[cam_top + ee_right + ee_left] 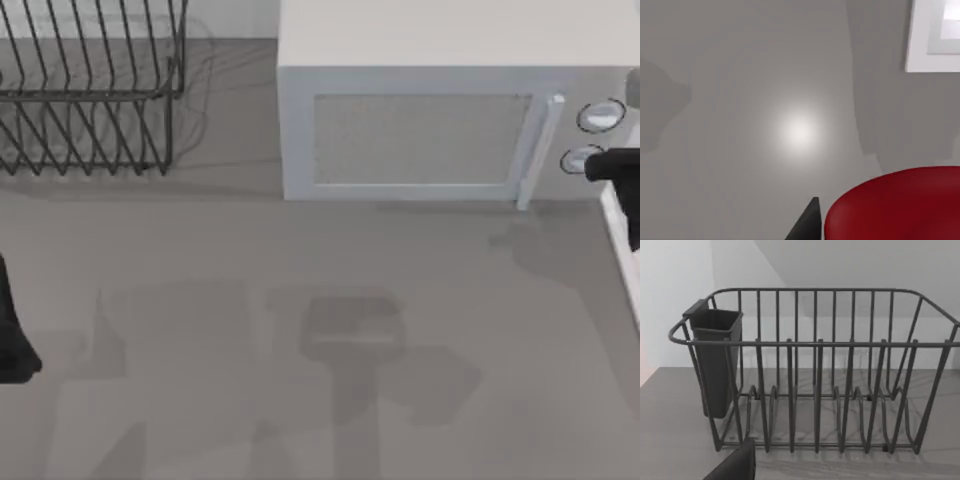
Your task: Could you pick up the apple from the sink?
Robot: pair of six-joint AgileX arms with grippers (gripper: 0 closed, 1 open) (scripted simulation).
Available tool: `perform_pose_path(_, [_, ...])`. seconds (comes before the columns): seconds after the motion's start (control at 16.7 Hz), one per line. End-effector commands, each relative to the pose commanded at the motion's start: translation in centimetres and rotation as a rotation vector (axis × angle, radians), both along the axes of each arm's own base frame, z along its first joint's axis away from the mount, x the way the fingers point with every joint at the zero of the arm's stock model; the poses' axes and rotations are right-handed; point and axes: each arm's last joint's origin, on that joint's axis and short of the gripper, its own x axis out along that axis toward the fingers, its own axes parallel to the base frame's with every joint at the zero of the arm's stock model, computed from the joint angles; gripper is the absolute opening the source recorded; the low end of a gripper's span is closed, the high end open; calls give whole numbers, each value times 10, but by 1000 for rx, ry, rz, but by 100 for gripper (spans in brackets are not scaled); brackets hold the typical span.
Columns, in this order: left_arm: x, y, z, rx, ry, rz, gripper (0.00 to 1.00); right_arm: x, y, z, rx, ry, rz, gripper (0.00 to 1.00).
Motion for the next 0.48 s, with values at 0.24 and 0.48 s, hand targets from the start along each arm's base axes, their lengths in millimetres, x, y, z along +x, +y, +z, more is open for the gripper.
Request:
perform_pose_path(0.24, [0, 0, 0, 0, 0, 0, 100, -53, 26, -10, -2, -11, 1, 0])
perform_pose_path(0.48, [0, 0, 0, 0, 0, 0, 100, -67, 31, -12, 3, -23, 1, 0])
